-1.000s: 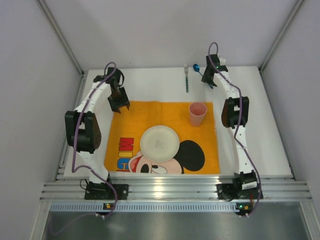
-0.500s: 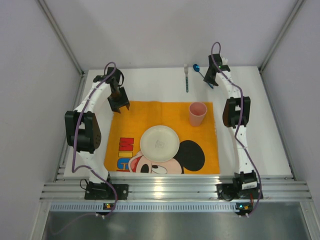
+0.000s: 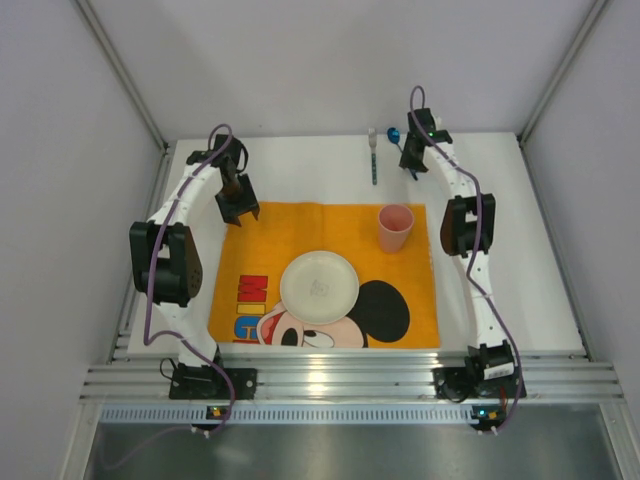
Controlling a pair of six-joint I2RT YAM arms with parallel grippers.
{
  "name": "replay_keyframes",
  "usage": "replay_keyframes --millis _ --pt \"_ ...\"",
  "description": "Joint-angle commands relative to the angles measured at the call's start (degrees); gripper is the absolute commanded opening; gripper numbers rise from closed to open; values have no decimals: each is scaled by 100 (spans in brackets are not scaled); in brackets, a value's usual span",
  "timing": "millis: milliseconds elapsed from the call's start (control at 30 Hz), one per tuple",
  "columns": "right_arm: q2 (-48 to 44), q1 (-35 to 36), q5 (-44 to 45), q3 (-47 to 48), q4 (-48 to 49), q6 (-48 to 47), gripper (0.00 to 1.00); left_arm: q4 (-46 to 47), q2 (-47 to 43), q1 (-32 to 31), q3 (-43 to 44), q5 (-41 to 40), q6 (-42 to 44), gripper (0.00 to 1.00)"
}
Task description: Set the dinner table for one person
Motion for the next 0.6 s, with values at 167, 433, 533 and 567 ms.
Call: replay_keyframes --millis 167,433,533,567 --pt "391 268 -426 -130 -1005 -13 12 57 -56 37 193 51 37 52" --pt "496 339 -356 38 -1444 -205 0 48 -38 46 229 51 54 52" --pt "514 330 -531 90 -1471 -312 0 39 -47 46 229 60 54 52" --pt "479 304 -575 56 -1471 -268 0 48 -47 46 237 60 54 52"
